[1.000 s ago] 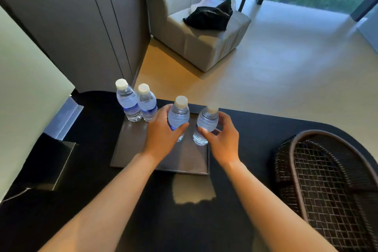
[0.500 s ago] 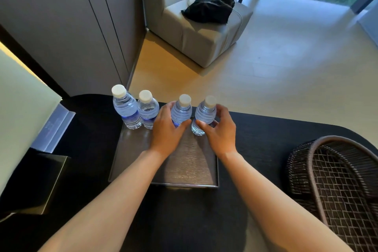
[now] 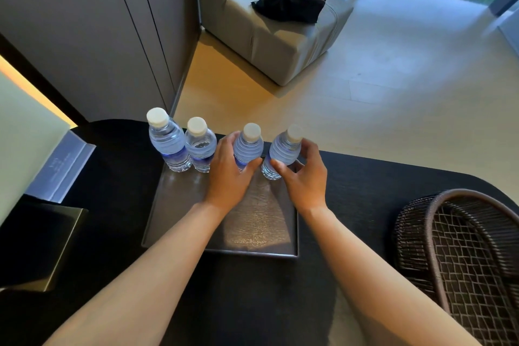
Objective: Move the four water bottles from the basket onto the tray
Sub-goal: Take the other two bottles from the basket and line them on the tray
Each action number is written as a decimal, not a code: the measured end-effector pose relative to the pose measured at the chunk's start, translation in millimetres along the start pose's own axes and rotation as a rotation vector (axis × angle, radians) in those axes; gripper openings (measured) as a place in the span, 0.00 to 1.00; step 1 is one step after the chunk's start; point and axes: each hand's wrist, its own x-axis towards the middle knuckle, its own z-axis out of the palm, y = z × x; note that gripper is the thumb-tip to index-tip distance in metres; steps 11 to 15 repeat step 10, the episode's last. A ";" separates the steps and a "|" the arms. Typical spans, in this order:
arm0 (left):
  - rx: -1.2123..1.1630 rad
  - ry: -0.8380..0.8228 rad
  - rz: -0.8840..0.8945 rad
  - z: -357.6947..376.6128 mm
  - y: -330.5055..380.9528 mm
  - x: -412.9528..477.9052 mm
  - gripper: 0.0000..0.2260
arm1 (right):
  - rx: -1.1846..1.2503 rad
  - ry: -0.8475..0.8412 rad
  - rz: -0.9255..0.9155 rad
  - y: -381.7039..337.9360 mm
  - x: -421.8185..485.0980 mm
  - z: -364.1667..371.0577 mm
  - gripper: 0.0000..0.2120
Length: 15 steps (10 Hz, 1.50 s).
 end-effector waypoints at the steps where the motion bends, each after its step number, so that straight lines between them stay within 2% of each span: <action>1: 0.004 -0.007 -0.010 0.8 -0.7 -3.5 0.30 | 0.006 -0.001 -0.013 2.9 -3.2 1.1 0.30; 6: -0.001 0.024 -0.113 2.2 7.8 -10.9 0.40 | -0.053 -0.009 0.050 5.8 -10.2 5.4 0.34; 10: 0.033 -0.023 -0.157 -1.2 17.9 -23.0 0.40 | -0.111 -0.032 0.109 -0.8 -25.0 -8.3 0.39; 15: 0.033 -0.023 -0.157 -1.2 17.9 -23.0 0.40 | -0.111 -0.032 0.109 -0.8 -25.0 -8.3 0.39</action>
